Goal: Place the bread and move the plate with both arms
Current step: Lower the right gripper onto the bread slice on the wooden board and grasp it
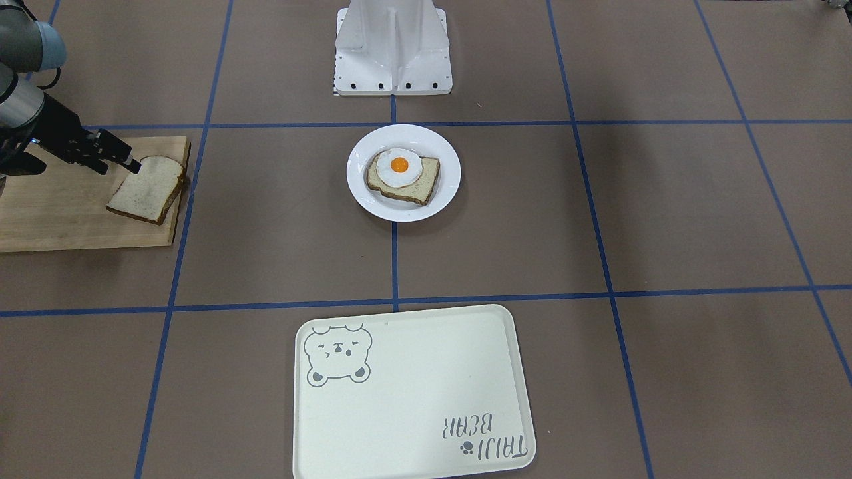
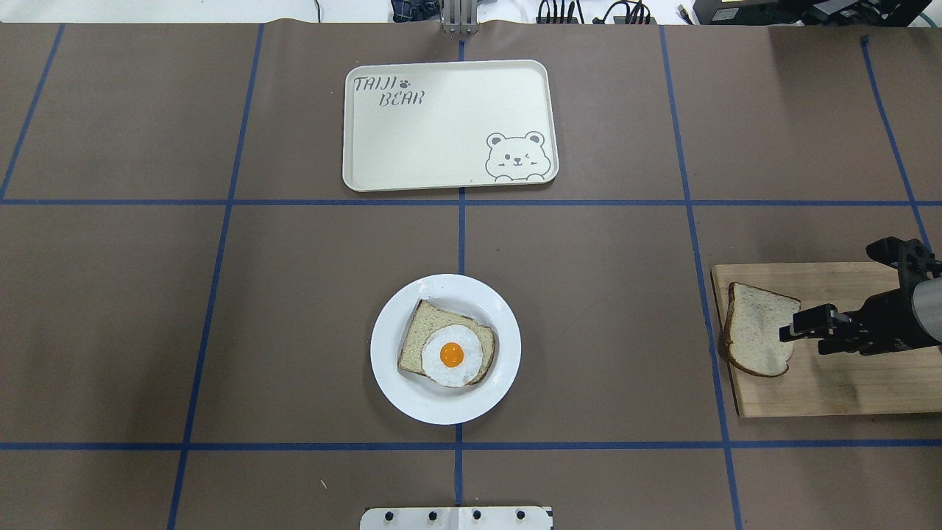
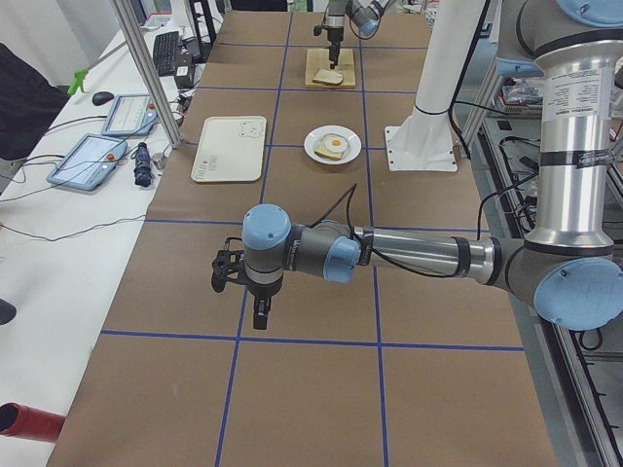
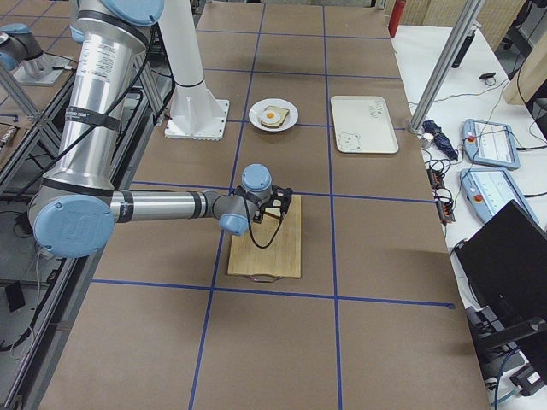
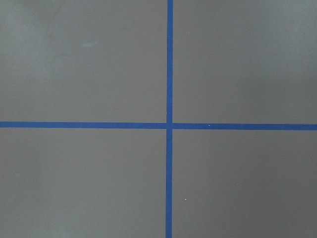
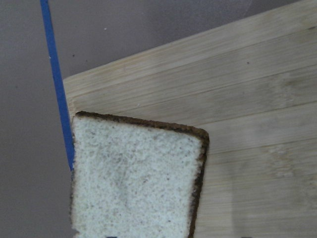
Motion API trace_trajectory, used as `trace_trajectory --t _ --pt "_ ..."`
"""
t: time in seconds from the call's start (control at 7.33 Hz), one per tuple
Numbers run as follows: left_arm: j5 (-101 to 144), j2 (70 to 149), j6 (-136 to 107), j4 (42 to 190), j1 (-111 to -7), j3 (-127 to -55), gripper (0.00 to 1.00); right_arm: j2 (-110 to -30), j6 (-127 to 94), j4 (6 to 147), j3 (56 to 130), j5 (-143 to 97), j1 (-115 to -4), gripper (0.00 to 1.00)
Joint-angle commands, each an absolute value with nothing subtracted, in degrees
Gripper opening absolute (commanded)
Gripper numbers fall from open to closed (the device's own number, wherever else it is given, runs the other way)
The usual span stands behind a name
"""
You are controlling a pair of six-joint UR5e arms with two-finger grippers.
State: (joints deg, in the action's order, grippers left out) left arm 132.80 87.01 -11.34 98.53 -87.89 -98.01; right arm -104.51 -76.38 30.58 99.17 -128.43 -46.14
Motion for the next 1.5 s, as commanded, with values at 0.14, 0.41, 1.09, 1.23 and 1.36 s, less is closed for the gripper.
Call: trace_trajectory --t 0.14,0.41,1.09,1.23,1.36 --pt "132.80 87.10 -11.34 98.53 -87.89 -97.74 0.99 -103.02 -76.38 30.59 97.92 -128.50 -45.79 0.70" --pt "132.80 87.10 -11.34 98.44 -87.89 -98.00 0.99 -102.66 -76.29 30.50 96.68 -128.50 -45.79 0.70" --pt "132.80 87.10 -11.34 98.53 -87.89 -97.91 0.99 -102.66 -76.29 30.41 96.77 -128.50 -45.79 0.50" --pt "132.80 87.01 -11.34 98.53 -87.89 -97.82 0.99 -102.74 -76.29 30.41 96.77 -128.58 -45.79 0.50" --pt "132.80 87.10 -11.34 98.53 -87.89 -97.82 0.99 -102.74 -76.29 30.41 96.94 -128.76 -45.88 0.50"
